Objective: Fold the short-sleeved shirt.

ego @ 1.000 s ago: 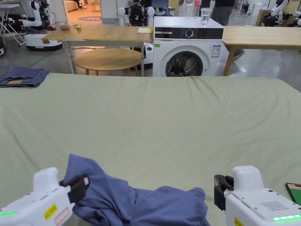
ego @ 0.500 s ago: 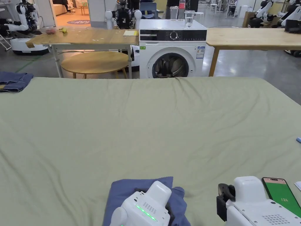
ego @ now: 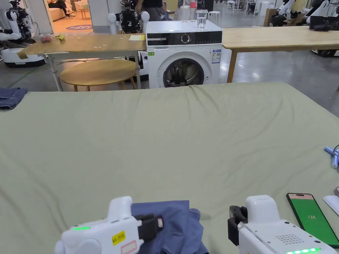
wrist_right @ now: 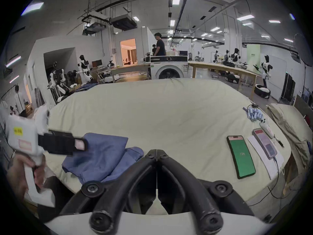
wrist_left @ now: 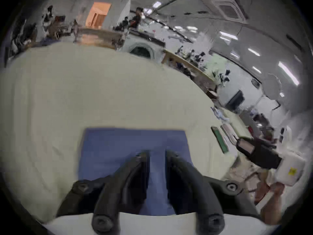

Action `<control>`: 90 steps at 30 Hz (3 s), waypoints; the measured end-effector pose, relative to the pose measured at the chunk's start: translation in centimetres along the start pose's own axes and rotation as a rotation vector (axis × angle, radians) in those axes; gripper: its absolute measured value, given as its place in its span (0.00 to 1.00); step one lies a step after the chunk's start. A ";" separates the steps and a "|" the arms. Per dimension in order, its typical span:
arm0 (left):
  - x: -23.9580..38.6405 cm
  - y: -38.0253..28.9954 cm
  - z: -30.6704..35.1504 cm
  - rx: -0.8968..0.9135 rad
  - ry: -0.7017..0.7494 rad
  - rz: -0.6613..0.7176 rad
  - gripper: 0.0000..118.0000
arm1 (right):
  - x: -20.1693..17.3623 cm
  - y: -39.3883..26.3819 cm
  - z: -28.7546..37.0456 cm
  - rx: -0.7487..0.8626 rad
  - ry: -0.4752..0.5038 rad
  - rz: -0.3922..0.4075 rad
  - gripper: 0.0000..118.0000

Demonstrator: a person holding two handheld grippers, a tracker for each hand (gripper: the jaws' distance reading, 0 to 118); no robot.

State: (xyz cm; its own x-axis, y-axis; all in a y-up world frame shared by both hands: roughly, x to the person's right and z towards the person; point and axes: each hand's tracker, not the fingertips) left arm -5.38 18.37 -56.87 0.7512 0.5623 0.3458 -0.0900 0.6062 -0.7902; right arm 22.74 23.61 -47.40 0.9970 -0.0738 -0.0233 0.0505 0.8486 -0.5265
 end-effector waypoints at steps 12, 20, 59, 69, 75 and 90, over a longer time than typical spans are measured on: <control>2.7 -2.4 0.0 -0.002 -0.045 -0.059 0.04 | -2.4 -0.5 -2.5 -0.106 0.187 -0.066 0.00; -7.8 -1.5 9.4 0.175 0.095 0.143 0.99 | -4.7 -4.2 -9.3 -0.280 0.375 -0.237 0.00; -42.9 7.6 30.3 0.209 0.426 0.407 0.59 | -18.1 -0.3 -11.0 -0.192 0.390 0.040 0.00; -42.2 5.5 39.7 0.395 0.613 0.457 0.44 | -18.8 1.3 -9.6 -0.151 0.390 0.042 0.00; -36.1 5.0 39.1 0.411 0.755 0.328 0.00 | -17.4 2.4 -7.2 -0.100 0.340 0.055 0.00; -2.6 15.8 23.5 0.584 0.724 -0.358 0.00 | -9.1 16.2 -2.2 0.251 -0.013 0.159 0.00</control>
State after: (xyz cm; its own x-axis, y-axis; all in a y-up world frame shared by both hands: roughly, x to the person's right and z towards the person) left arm -24.13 39.70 -58.38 0.9972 -0.0682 -0.0304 0.0580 0.9639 -0.2600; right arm 14.40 36.83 -57.61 0.9941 0.0762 -0.0771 -0.0955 0.9522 -0.2902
